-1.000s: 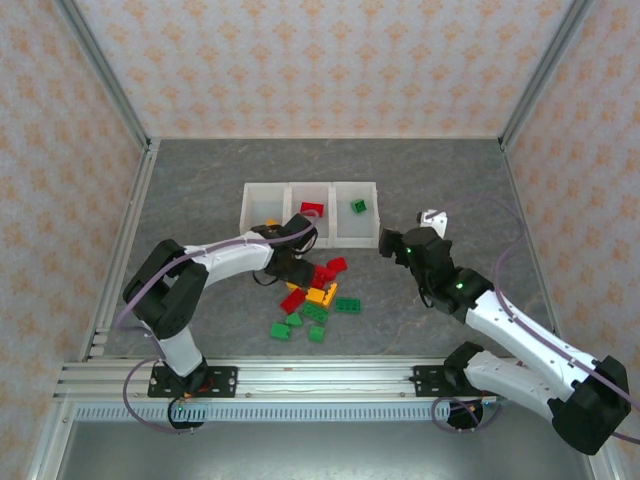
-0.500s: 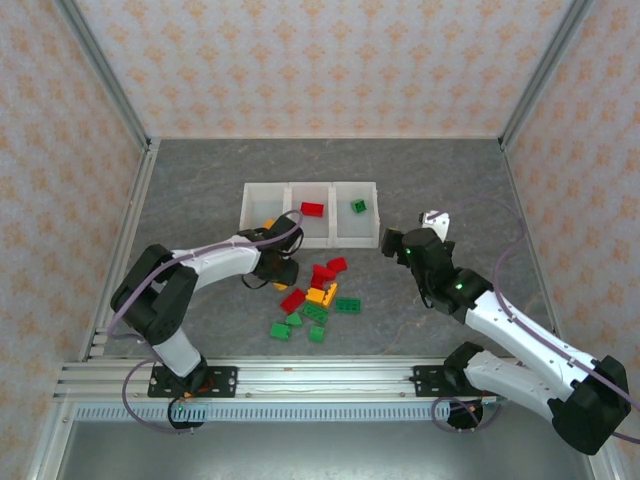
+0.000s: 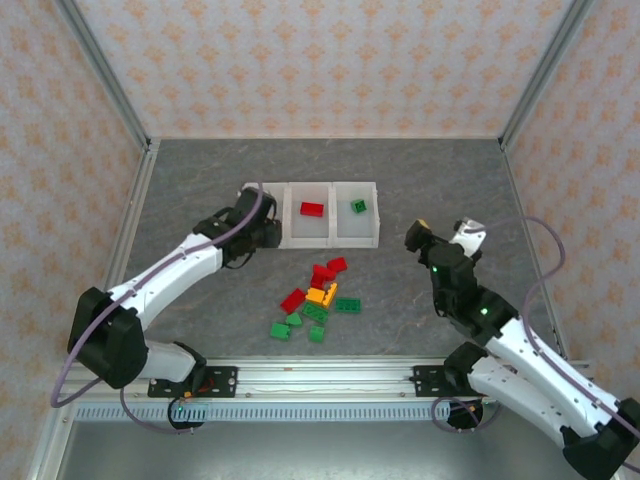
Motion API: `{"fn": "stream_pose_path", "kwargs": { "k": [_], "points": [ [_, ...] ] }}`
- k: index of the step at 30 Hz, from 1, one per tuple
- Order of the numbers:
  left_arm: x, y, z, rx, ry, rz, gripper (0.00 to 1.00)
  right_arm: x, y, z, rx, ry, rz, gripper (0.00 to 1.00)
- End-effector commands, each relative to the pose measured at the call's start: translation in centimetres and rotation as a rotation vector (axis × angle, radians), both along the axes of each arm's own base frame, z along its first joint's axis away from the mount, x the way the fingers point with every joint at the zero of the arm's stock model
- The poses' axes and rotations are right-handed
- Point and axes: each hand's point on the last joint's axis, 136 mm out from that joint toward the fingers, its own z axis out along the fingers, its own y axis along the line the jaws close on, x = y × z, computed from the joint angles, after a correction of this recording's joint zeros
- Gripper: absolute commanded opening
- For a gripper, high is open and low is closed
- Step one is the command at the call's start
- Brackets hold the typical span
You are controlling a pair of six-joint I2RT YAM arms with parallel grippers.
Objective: Sort the legos into containers by color
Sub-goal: Place the lego in the container, then pick up the lego from the center of the table.
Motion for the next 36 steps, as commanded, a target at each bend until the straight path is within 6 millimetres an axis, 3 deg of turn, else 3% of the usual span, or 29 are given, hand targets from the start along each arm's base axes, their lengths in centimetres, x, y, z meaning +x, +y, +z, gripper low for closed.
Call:
{"fn": "stream_pose_path", "kwargs": {
  "k": [1, 7, 13, 20, 23, 27, 31, 36],
  "points": [
    [1.9, 2.0, -0.4, 0.049, 0.022, 0.061, 0.38, -0.7, -1.8, -0.1, 0.039, -0.058, -0.082, 1.00],
    [6.2, 2.5, -1.3, 0.098, 0.041, 0.102, 0.37, -1.6, -3.1, -0.9, 0.001, -0.037, -0.124, 1.00],
    [9.4, 2.0, -2.3, 0.103, 0.062, 0.108, 0.42, -1.9, -3.0, -1.3, 0.021, -0.050, -0.098, 1.00],
    [10.0, 1.9, -1.7, 0.090, 0.025, 0.124, 0.82, -2.0, -2.8, -1.5, 0.026, -0.059, -0.080, 1.00],
    [9.5, 2.1, 0.0, 0.068, -0.029, 0.123, 0.99, -1.9, -2.7, -1.7, 0.024, -0.054, -0.076, 1.00],
    [7.7, 2.4, 1.1, 0.031, -0.088, 0.111, 0.99, -1.8, -2.4, -1.6, 0.025, -0.051, -0.060, 1.00],
    [4.7, 1.8, -0.5, 0.008, -0.036, 0.062, 0.99, -1.6, -2.0, -1.7, 0.024, -0.044, -0.042, 1.00],
    [0.1, -2.0, -2.5, 0.009, 0.020, -0.057, 0.99, -1.1, -1.4, -2.2, 0.006, -0.013, -0.022, 1.00]
  ]
}}
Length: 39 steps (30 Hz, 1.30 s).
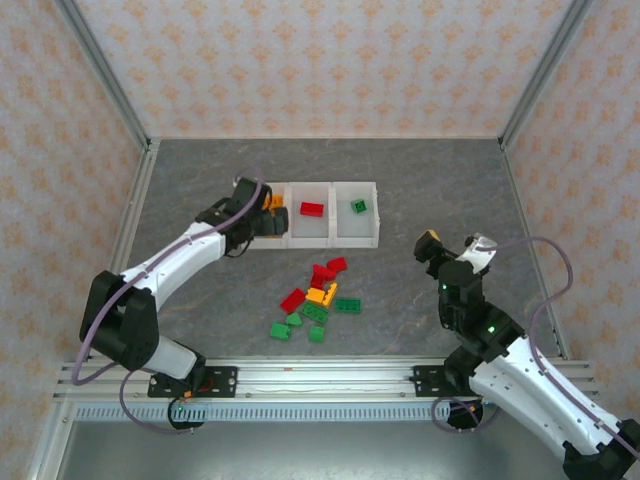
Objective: Sort the legos into containers by color
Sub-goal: Pick up the lego from the center of the table.
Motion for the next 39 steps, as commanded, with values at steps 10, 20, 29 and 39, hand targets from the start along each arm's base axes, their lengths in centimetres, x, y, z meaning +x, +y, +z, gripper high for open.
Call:
{"fn": "stream_pose_path", "kwargs": {
  "k": [10, 20, 29, 39],
  "points": [
    [-8.0, -8.6, -4.1, -0.045, 0.154, -0.233, 0.97, 0.6, 0.5, -0.3, -0.024, 0.025, 0.009, 1.00],
    [-10.1, -12.2, -8.1, 0.033, 0.296, -0.364, 0.85, 0.5, 0.1, -0.6, -0.034, 0.030, -0.013, 0.99],
    [-9.9, -12.1, -9.2, 0.056, 0.316, -0.338, 0.72, 0.4, 0.0, -0.8, -0.034, 0.033, -0.014, 1.00],
    [-8.4, -11.1, -10.1, 0.073, 0.318, -0.282, 0.58, 0.4, -0.1, -0.8, -0.033, 0.031, -0.019, 1.00]
  ]
}}
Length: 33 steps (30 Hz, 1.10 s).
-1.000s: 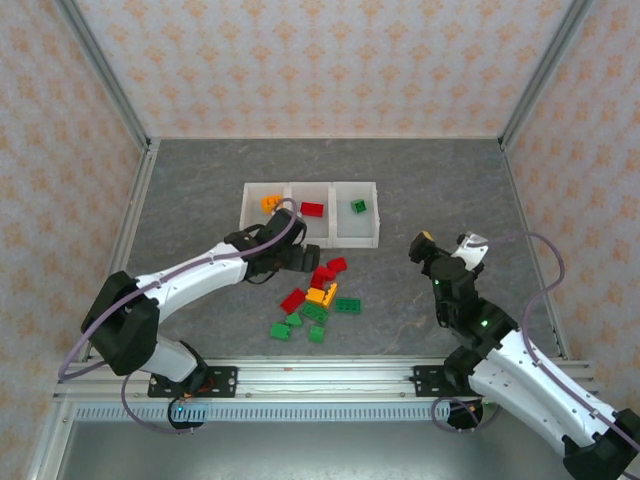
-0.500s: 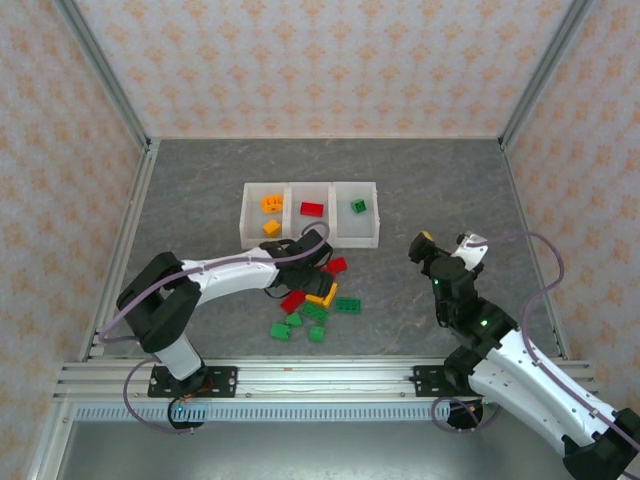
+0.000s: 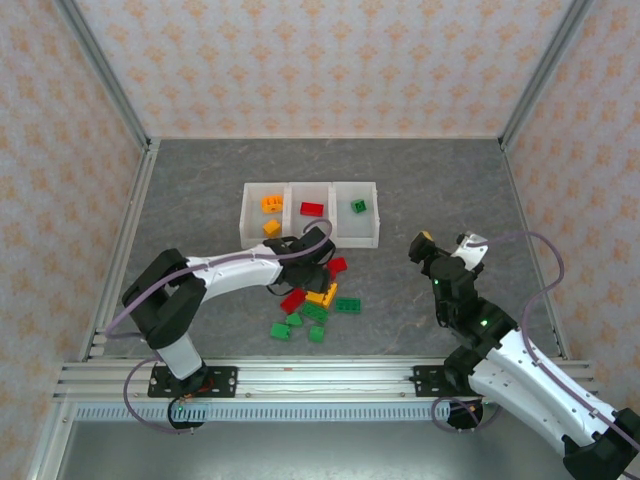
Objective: Sort the legos into containers by color
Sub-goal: Pick up the lego from the center of the table, then place the lego in the container.
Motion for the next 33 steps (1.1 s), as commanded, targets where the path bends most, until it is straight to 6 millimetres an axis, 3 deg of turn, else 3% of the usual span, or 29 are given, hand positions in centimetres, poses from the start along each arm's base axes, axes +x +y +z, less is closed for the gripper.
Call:
{"fn": "stream_pose_path", "kwargs": {
  "k": [1, 12, 17, 21, 26, 33],
  "points": [
    [1.0, 1.3, -0.6, 0.030, 0.004, 0.055, 0.54, -0.1, -0.7, 0.3, -0.006, -0.013, -0.031, 1.00],
    [2.0, 3.2, 1.1, -0.033, -0.053, 0.141, 0.34, -0.1, -0.7, 0.3, -0.002, -0.018, -0.033, 1.00],
    [2.3, 3.1, 3.8, -0.096, -0.130, 0.152, 0.26, -0.1, -0.7, 0.3, -0.003, -0.017, -0.031, 1.00],
    [2.9, 3.7, 7.5, -0.144, -0.227, 0.190, 0.26, -0.1, -0.7, 0.4, -0.002, -0.020, -0.034, 1.00],
    [5.0, 4.3, 12.5, -0.137, -0.384, 0.202, 0.26, 0.0, 0.3, 0.8, 0.020, -0.043, 0.028, 1.00],
    [9.8, 3.5, 14.4, -0.041, -0.418, 0.185, 0.26, -0.3, 0.2, 1.1, 0.038, -0.067, 0.040, 1.00]
  ]
}}
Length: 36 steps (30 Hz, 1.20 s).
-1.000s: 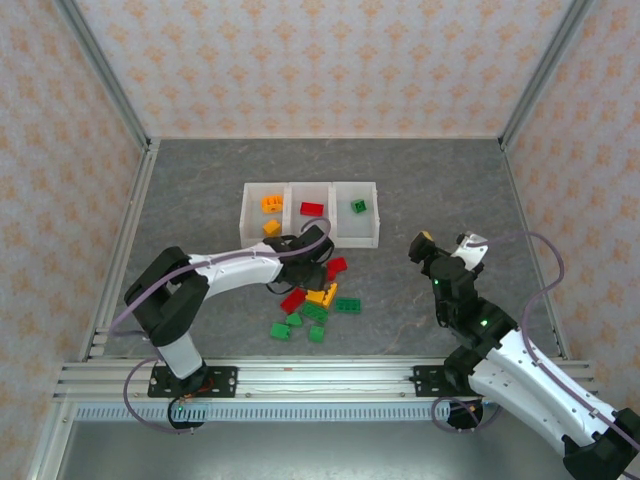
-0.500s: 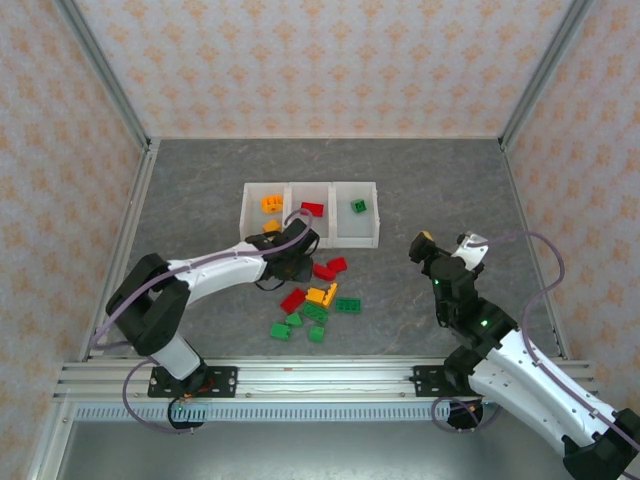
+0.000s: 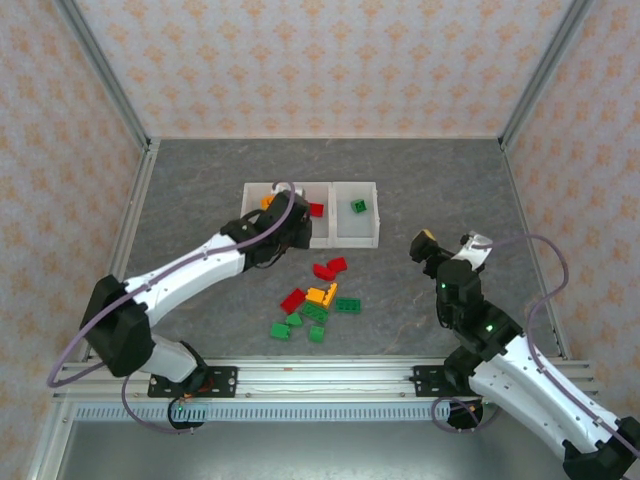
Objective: Sort the legos into containers by color
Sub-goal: Place the lego in the container.
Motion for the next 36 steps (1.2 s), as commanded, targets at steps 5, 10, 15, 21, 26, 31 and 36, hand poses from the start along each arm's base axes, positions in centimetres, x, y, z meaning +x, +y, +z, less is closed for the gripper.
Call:
{"fn": "stream_pose_path", "kwargs": {
  "k": [5, 10, 15, 21, 26, 31, 36],
  "points": [
    [5.6, 0.0, -0.8, 0.190, 0.020, 0.038, 0.26, 0.0, 0.3, -0.4, -0.009, 0.001, 0.024, 1.00],
    [7.8, -0.3, -3.3, 0.217, 0.085, 0.051, 0.28, 0.0, 0.4, -0.9, -0.016, 0.012, 0.032, 1.00],
    [8.4, -0.9, -5.5, 0.200, 0.129, 0.045, 0.40, 0.2, 0.6, -1.3, -0.028, 0.031, 0.033, 1.00],
    [8.3, -0.7, -5.4, 0.183, 0.128, 0.035, 0.62, 0.4, 0.6, -1.7, -0.041, 0.047, 0.029, 1.00],
    [7.2, -0.8, -3.0, 0.121, 0.083, 0.007, 0.85, 0.4, 0.6, -1.7, -0.042, 0.048, 0.028, 1.00],
    [4.4, -0.8, -1.8, 0.058, 0.071, -0.023, 0.99, 0.4, 0.6, -1.7, -0.044, 0.050, 0.026, 1.00],
    [0.4, -1.4, -2.8, 0.064, 0.108, -0.082, 0.99, 0.5, 0.7, -1.7, -0.046, 0.056, 0.028, 1.00]
  ]
}}
